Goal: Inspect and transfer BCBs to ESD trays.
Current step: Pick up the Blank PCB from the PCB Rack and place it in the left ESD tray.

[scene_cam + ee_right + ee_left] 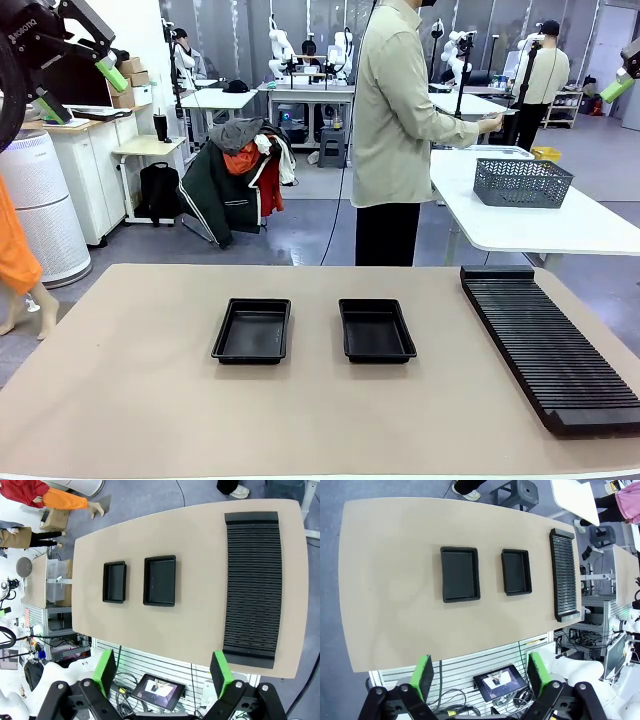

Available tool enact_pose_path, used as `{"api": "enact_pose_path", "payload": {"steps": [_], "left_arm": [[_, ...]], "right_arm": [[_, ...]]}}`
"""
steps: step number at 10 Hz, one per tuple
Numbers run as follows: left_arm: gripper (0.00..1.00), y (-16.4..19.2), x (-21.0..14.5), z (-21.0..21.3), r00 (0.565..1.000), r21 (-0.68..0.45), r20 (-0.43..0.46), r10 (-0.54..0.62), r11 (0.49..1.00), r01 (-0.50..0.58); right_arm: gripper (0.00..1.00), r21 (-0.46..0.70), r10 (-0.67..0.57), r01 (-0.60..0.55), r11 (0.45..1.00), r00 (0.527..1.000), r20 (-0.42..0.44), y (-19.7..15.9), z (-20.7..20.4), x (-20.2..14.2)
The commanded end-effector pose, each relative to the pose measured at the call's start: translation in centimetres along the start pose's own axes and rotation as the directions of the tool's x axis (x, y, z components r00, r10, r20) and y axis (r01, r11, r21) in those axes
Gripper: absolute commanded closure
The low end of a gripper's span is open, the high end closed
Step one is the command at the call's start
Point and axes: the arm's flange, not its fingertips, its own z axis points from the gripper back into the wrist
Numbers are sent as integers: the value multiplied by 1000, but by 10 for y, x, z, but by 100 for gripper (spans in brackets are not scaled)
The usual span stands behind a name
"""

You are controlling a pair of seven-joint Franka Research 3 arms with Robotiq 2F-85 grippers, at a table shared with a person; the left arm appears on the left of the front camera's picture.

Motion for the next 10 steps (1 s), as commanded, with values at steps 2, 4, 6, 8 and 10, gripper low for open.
{"api": "enact_pose_path", "payload": {"steps": [2, 4, 6, 8, 10], "left_arm": [[0, 1, 0, 1, 1000, -9, 1, -2, 1000, 2], [0, 1, 0, 1, 1000, -9, 1, -2, 1000, 2], [0, 1, 0, 1, 1000, -9, 1, -2, 1000, 2], [0, 1, 0, 1, 1000, -9, 1, -2, 1000, 2], [0, 1, 0, 1, 1000, -9, 1, -2, 1000, 2]], "right_arm": [[0, 7, 4, -4, 1000, 1000, 0, 0, 0, 0], [0, 7, 4, -4, 1000, 1000, 0, 0, 0, 0], [0, 7, 4, -4, 1000, 1000, 0, 0, 0, 0], [0, 7, 4, -4, 1000, 1000, 0, 0, 0, 0], [0, 7, 4, -4, 1000, 1000, 0, 0, 0, 0]]}}
